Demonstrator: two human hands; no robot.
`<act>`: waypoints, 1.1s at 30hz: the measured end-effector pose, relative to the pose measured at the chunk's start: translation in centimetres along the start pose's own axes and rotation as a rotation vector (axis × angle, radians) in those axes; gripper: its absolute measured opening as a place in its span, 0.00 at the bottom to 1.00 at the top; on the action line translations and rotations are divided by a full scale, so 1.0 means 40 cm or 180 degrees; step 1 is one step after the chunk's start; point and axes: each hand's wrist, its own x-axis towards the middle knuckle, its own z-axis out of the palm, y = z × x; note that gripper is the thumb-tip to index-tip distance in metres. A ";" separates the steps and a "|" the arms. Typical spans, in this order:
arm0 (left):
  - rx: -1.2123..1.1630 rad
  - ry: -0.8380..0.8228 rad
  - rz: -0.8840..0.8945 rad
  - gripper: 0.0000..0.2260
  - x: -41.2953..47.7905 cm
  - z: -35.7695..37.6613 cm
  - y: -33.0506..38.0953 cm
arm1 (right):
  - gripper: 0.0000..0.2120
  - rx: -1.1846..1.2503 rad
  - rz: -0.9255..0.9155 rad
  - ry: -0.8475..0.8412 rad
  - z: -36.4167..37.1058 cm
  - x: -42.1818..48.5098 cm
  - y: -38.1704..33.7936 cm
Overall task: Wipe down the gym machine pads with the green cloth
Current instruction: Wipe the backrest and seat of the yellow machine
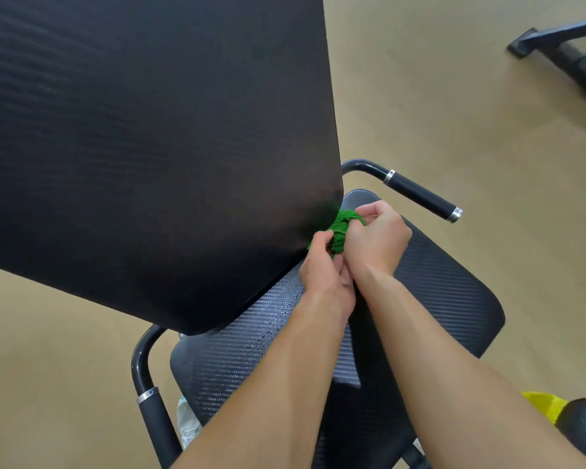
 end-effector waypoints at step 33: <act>0.3205 -0.0749 0.1130 0.18 -0.197 -0.007 0.041 | 0.10 0.2985 0.1946 -0.0759 -0.101 0.035 0.019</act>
